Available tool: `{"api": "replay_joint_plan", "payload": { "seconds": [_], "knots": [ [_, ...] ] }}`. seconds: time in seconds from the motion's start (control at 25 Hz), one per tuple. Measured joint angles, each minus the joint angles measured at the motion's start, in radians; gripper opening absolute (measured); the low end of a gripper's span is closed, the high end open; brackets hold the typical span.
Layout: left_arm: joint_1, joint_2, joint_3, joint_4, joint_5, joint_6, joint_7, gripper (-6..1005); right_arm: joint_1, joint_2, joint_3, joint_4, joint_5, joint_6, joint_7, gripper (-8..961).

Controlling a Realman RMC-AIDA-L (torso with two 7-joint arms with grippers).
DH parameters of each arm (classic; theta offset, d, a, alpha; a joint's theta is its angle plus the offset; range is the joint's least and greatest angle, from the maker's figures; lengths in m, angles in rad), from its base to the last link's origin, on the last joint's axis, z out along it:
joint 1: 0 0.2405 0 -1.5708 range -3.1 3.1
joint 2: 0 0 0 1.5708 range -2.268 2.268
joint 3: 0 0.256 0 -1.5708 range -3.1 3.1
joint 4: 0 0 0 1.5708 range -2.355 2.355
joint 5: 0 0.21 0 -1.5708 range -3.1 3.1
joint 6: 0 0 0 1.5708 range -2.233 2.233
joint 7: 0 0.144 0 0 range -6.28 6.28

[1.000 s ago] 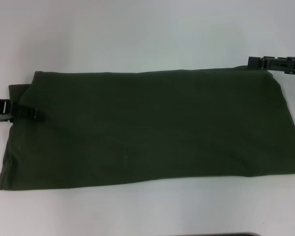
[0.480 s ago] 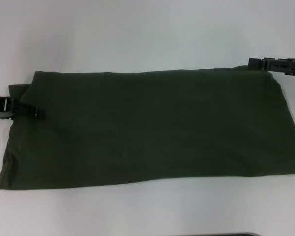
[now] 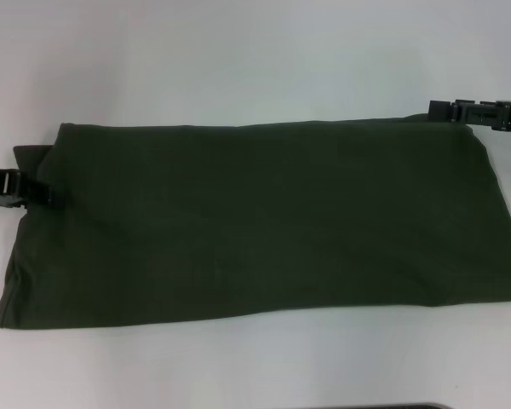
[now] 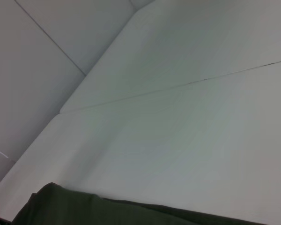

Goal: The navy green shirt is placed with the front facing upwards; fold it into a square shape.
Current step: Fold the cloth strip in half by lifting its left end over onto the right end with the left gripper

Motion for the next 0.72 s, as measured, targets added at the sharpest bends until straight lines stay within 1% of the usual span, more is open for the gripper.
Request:
{"api": "replay_joint_plan", "payload": {
  "seconds": [0.2,0.64,0.72],
  "knots": [
    [0.003,0.001,0.0,0.0,0.002,-0.006,-0.004,426,-0.001,0.0,0.001,0.0,0.0,0.0,0.0,945],
    [0.005,0.001,0.001,0.0,0.004,-0.008,-0.005,28,-0.002,0.002,-0.003,0.0,0.0,-0.001,0.0,944],
    [0.006,0.001,0.001,0.0,0.004,-0.008,-0.005,28,-0.002,0.002,-0.003,0.0,0.0,-0.001,0.0,944]
  ]
}}
